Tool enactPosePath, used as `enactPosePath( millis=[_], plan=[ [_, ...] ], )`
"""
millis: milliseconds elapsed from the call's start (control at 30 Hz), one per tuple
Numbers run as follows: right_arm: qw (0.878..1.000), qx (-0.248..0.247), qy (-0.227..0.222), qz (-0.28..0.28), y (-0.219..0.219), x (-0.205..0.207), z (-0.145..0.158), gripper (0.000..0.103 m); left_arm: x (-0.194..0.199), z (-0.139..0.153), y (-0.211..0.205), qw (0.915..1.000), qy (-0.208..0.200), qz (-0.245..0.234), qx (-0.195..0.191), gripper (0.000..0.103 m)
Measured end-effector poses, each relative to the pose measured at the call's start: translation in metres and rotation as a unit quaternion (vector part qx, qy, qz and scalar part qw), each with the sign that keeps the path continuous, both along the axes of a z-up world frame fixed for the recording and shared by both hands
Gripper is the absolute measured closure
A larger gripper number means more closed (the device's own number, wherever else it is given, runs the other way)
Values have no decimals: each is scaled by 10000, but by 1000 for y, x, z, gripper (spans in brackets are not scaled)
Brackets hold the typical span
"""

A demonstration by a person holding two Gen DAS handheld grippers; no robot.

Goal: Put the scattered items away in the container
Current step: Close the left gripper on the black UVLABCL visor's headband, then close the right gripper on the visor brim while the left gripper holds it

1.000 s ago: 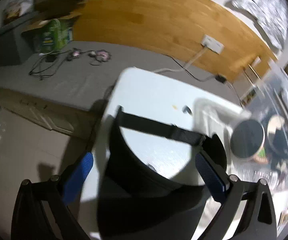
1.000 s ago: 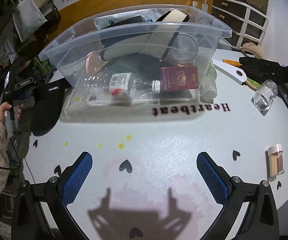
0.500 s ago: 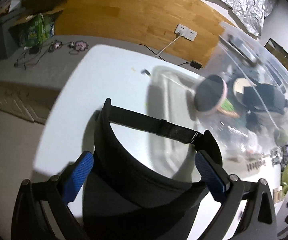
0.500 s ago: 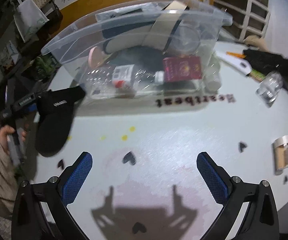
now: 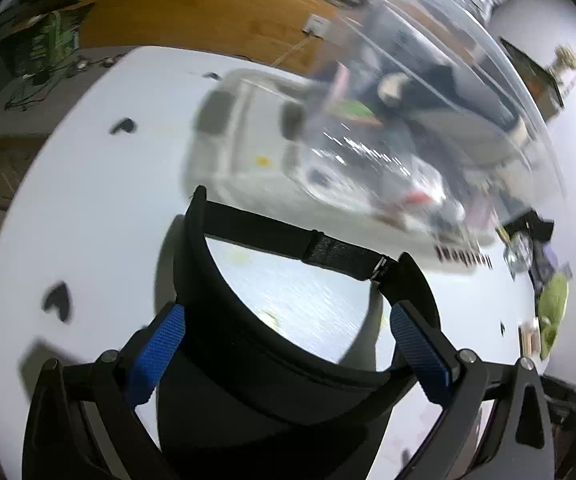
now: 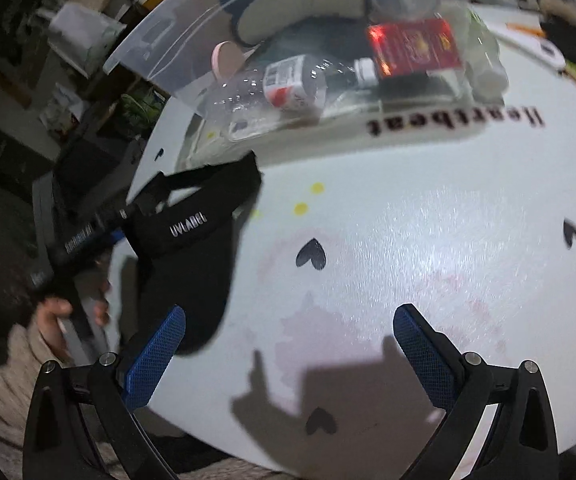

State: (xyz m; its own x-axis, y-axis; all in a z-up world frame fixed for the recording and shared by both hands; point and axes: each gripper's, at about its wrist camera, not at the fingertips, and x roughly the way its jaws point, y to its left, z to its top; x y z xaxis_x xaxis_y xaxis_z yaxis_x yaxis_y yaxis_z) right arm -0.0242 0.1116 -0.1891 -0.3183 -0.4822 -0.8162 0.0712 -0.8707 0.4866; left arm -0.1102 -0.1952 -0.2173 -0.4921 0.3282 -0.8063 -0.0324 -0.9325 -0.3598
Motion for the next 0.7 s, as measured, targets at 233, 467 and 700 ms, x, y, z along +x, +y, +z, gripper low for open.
enactPosePath(
  millis=[233, 467, 700],
  plan=[
    [9989, -222, 187, 368, 8, 11, 2, 0, 17, -9, 52, 9991, -117, -356, -171, 1],
    [9908, -309, 323, 1278, -25, 20, -18, 10, 34, -1, 62, 9991, -132, -303, -283, 1],
    [9824, -600, 255, 1753, -52, 14, -43, 23, 65, 27, 31, 9986, 148, 38, -497, 1]
  ],
)
